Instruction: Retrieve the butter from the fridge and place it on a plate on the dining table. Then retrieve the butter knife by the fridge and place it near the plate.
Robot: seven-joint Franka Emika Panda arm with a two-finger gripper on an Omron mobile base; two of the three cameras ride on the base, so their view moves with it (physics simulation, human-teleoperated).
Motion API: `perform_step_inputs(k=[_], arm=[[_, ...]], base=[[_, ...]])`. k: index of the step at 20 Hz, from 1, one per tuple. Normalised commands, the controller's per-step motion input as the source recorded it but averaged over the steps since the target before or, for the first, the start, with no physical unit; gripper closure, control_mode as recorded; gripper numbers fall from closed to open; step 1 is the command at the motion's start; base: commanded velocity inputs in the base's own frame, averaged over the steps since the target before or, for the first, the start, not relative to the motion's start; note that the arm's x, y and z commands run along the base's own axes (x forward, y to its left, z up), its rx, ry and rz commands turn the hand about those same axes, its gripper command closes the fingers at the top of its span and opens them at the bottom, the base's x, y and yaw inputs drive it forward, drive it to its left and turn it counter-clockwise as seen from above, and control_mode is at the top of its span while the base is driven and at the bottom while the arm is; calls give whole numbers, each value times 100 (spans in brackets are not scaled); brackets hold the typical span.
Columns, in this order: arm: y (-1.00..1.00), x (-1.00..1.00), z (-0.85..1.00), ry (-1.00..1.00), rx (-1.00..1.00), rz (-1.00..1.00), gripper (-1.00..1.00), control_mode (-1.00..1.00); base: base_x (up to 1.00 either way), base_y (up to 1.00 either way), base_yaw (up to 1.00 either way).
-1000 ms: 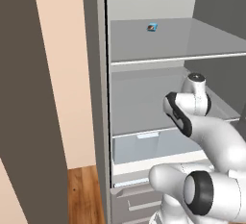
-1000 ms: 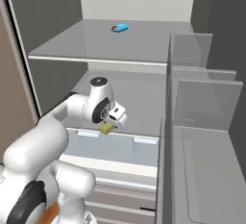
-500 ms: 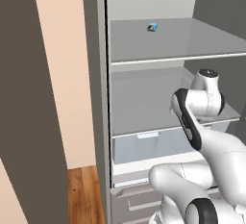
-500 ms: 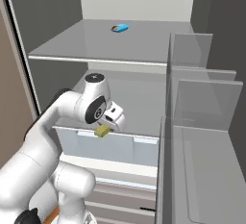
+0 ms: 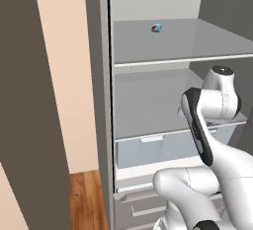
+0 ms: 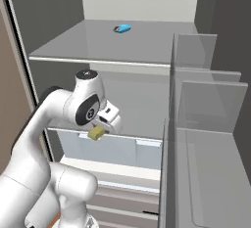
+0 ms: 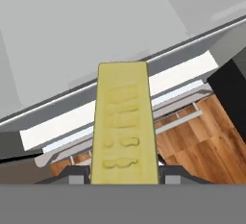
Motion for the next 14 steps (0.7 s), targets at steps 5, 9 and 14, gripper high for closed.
perform_step_inputs(k=[5, 9, 14], arm=[[27, -20, 17, 0, 0, 0, 100, -100], [16, -19, 19, 0, 0, 2, 100, -100], [2, -16, 5, 0, 0, 1, 100, -100]], base=[[0, 0, 0], [0, 0, 0], [0, 0, 0]])
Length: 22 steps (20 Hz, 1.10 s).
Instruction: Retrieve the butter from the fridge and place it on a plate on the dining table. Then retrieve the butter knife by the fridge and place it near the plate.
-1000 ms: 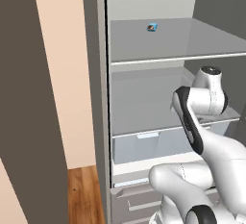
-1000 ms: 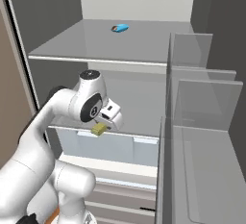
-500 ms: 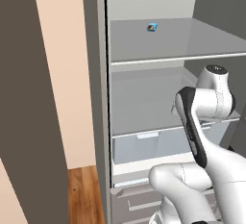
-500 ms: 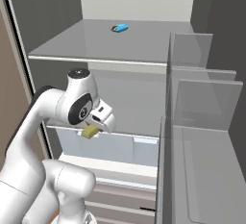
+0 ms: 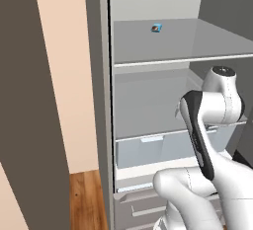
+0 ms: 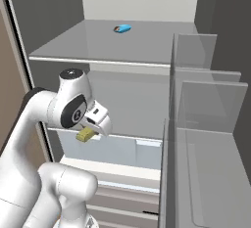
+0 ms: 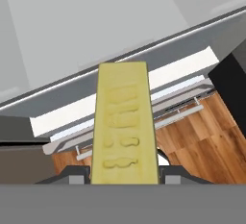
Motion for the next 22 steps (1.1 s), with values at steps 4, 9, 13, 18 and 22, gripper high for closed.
perform_step_inputs(k=[4, 9, 13, 18, 22], arm=[[0, 0, 0, 1, 0, 0, 100, -100], [3, -16, 0, 0, 0, 3, 100, -100], [19, -39, -4, -1, 0, 0, 100, 100], [0, 0, 0, 0, 0, 0, 100, 100], [0, 0, 0, 0, 0, 0, 100, 100]], base=[[0, 0, 0], [0, 0, 0], [-19, 8, 0], [-75, 29, -5], [-67, 49, -20]])
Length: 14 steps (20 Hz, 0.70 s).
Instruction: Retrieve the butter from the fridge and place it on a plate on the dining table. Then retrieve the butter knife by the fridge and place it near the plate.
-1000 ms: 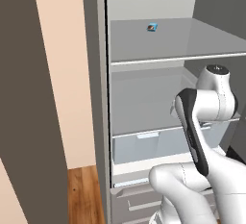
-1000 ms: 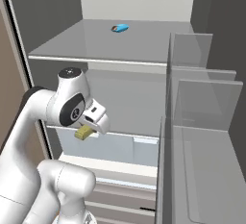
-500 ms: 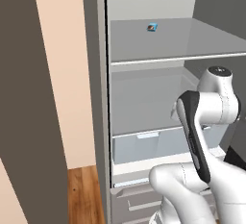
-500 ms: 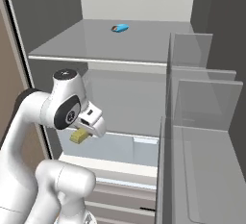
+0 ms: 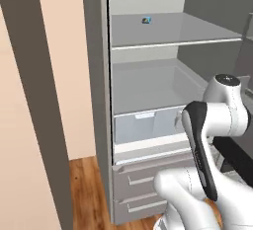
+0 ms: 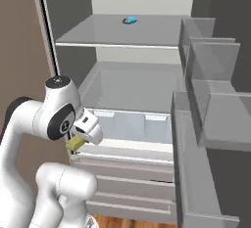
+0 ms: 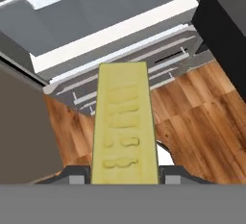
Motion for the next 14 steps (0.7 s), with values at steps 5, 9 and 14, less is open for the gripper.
perform_step_inputs(k=[5, 9, 14], arm=[[0, 0, 0, 0, 0, 0, 100, 100], [0, 0, 0, 0, 0, 0, 100, 100], [0, 0, 0, 0, 0, 0, 100, 100]], base=[[-67, 51, -33], [-79, 36, -46], [-90, 31, -58]])
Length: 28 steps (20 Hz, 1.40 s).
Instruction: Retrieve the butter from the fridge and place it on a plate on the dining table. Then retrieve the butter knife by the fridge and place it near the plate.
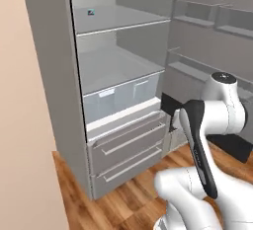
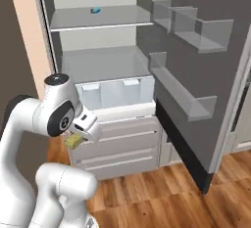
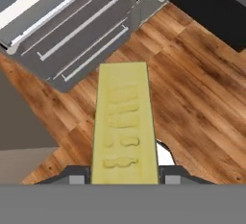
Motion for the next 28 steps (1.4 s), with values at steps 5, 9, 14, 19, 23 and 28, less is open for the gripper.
perform_step_inputs(k=[5, 9, 14, 19, 23, 28], arm=[[0, 0, 0, 0, 0, 0, 100, 100], [0, 0, 0, 0, 0, 0, 100, 100], [0, 0, 0, 0, 0, 0, 100, 100], [0, 0, 0, 0, 0, 0, 100, 100], [0, 0, 0, 0, 0, 0, 100, 100], [0, 0, 0, 0, 0, 0, 100, 100]], base=[[-84, 1, -67], [-58, -11, -76], [-61, -14, -76], [-32, -29, -74], [-1, -57, -60], [0, -79, -21]])
